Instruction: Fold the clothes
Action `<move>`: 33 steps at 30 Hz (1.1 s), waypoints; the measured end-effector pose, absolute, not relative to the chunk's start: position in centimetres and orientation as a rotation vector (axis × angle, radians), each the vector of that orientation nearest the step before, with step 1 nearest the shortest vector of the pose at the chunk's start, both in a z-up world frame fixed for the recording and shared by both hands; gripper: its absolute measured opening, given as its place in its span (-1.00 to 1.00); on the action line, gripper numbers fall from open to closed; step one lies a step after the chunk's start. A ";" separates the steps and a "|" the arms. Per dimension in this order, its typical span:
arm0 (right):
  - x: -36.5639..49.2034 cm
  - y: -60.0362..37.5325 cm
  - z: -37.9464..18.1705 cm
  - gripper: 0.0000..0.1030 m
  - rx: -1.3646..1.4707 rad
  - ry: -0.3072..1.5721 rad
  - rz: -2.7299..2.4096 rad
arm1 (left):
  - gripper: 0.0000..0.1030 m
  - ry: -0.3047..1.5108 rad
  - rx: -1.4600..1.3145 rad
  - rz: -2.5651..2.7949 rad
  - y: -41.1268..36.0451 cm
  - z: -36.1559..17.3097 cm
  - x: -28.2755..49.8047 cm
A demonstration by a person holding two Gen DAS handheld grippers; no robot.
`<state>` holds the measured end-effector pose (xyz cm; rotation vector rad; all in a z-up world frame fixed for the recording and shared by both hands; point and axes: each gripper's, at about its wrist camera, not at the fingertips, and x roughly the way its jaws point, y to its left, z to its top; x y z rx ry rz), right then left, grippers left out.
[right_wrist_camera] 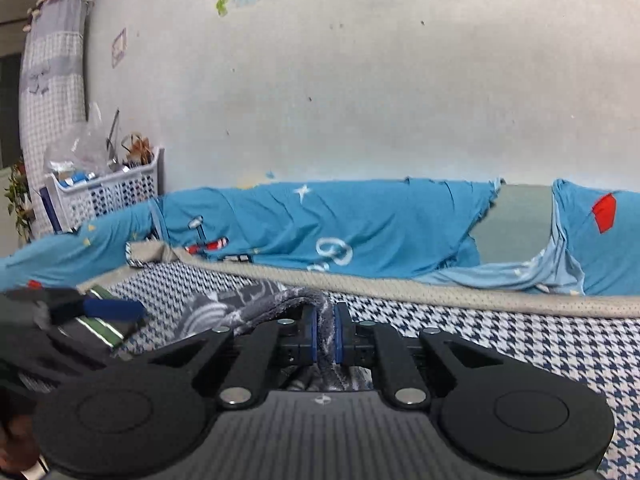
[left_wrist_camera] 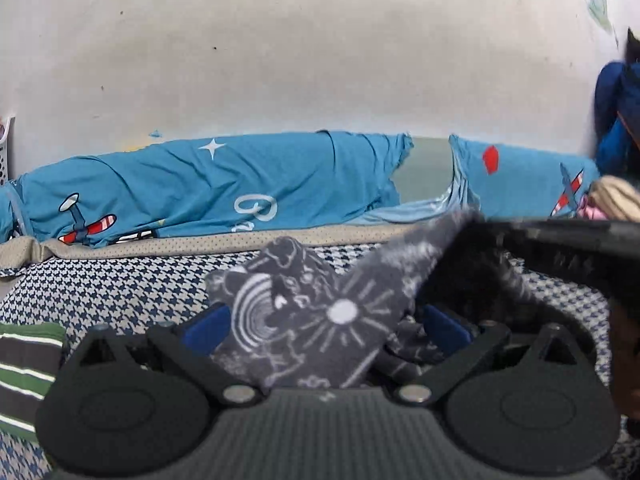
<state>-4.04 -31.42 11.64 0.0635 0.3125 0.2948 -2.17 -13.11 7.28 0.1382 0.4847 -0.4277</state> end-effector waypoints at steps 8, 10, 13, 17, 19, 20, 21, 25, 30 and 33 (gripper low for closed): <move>-5.5 -30.9 13.6 -0.84 0.079 0.211 0.383 | 0.80 0.475 0.033 -0.303 -12.8 7.3 -0.7; -5.6 -30.6 13.6 -0.84 0.080 0.215 0.401 | 0.74 0.464 0.019 -0.287 -12.8 7.3 -0.4; -5.4 -30.3 13.4 -0.84 0.088 0.241 0.450 | 0.47 0.463 -0.033 -0.287 -12.8 7.2 -0.1; -5.6 -30.0 13.2 -0.81 0.069 0.255 0.479 | 0.04 0.466 -0.087 -0.258 -12.1 6.9 0.4; -5.5 -30.1 13.1 -0.78 0.068 0.262 0.480 | -0.12 0.473 -0.113 -0.228 -11.3 6.9 0.7; -5.5 -30.2 13.0 -0.69 0.064 0.268 0.481 | -0.25 0.479 -0.125 -0.211 -10.9 6.9 0.9; -5.6 -30.4 12.9 -0.64 0.059 0.275 0.479 | -0.31 0.484 -0.136 -0.194 -10.5 6.8 1.0; -5.8 -31.2 12.3 -0.39 0.035 0.300 0.452 | -0.46 0.502 -0.150 -0.115 -9.0 6.6 1.8; -5.6 -31.9 11.2 -0.23 -0.028 0.367 0.417 | -0.47 0.510 -0.162 -0.064 -7.3 6.5 2.2; -5.4 -31.7 10.3 -0.17 -0.088 0.402 0.413 | -0.47 0.493 -0.140 -0.043 -6.9 6.8 2.0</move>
